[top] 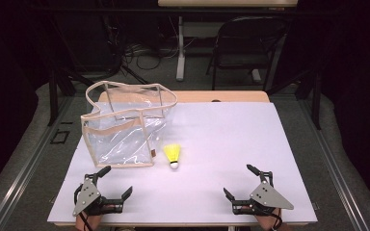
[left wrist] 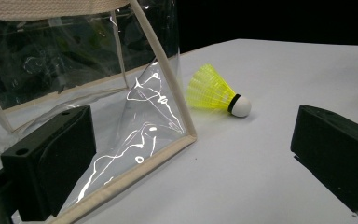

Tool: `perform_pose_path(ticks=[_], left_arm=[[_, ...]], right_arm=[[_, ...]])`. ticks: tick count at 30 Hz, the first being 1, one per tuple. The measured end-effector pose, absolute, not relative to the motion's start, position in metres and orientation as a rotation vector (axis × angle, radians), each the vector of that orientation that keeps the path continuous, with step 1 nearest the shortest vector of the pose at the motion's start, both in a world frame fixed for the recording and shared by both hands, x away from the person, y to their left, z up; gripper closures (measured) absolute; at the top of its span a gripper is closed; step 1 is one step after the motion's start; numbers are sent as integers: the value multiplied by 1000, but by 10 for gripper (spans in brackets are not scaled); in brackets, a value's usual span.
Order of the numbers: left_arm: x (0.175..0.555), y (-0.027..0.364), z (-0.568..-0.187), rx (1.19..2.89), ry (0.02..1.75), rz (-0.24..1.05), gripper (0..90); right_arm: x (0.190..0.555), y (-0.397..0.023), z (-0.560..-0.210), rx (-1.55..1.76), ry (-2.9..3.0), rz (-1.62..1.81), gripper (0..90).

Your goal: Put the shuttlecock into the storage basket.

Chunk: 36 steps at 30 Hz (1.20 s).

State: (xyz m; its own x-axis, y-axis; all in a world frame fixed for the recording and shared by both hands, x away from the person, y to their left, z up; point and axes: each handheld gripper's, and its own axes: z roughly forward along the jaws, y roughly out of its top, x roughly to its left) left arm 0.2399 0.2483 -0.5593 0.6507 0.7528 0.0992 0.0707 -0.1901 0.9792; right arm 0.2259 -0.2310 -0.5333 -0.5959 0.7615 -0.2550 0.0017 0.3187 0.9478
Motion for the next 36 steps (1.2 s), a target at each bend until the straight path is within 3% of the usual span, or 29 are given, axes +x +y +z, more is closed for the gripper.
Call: perform_pose_path(ticks=[36], left_arm=[[241,248,-560,1677,681,708,0]], right_arm=[[234,-218,-536,718,1940,1321,0]])
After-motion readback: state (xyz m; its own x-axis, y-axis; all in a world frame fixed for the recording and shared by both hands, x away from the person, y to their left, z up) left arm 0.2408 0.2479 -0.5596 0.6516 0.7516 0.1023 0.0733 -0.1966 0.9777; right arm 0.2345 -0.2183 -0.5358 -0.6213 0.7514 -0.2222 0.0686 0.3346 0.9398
